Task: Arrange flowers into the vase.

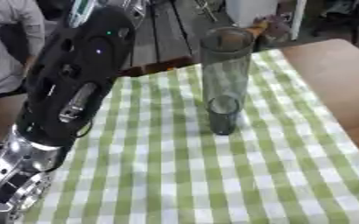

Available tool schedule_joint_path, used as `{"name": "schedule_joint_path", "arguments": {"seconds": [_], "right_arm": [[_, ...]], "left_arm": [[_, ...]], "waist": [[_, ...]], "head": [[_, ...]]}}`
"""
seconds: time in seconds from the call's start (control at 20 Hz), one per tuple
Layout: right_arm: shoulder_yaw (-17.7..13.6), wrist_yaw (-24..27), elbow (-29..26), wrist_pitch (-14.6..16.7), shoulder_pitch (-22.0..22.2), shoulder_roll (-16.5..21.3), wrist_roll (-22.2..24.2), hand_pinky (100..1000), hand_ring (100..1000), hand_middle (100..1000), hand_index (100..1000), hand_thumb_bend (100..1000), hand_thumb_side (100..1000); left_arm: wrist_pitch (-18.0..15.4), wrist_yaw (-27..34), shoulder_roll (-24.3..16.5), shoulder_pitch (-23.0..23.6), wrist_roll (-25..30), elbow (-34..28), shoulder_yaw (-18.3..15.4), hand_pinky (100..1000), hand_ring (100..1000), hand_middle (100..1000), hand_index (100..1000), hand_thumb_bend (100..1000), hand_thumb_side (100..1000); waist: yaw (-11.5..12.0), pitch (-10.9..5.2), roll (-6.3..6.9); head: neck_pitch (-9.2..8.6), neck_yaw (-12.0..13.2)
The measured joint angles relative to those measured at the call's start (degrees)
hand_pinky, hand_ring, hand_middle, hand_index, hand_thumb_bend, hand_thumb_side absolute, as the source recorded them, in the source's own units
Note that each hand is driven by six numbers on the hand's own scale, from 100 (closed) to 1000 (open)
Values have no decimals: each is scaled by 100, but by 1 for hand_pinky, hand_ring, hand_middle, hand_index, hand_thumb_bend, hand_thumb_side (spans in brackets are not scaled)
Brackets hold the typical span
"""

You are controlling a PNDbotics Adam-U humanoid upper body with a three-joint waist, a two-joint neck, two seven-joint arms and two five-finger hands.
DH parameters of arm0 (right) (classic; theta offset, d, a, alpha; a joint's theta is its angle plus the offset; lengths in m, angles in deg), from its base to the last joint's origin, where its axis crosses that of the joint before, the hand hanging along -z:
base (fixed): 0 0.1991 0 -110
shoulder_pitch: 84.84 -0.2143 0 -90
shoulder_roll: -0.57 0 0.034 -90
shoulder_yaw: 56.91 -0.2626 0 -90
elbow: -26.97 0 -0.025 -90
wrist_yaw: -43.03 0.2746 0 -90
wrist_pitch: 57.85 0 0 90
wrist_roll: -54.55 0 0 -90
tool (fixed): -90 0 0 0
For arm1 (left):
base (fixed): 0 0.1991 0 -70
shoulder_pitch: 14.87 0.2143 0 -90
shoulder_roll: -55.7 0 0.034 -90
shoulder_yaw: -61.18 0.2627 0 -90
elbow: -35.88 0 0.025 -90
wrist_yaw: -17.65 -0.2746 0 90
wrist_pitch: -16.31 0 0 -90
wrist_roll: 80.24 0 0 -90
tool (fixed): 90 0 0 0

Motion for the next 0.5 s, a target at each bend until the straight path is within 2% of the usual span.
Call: {"name": "schedule_joint_path", "arguments": {"seconds": [0.5], "right_arm": [[-42, 0, 0, -28, 5, -50, -31, 709, 796, 832, 887, 100, 1000]], "left_arm": [[37, -97, 0, 176, 21, -31, 73, 100, 100, 100, 100, 349, 100]], "waist": [[-2, 35, 5]], "head": [[11, -100]]}}
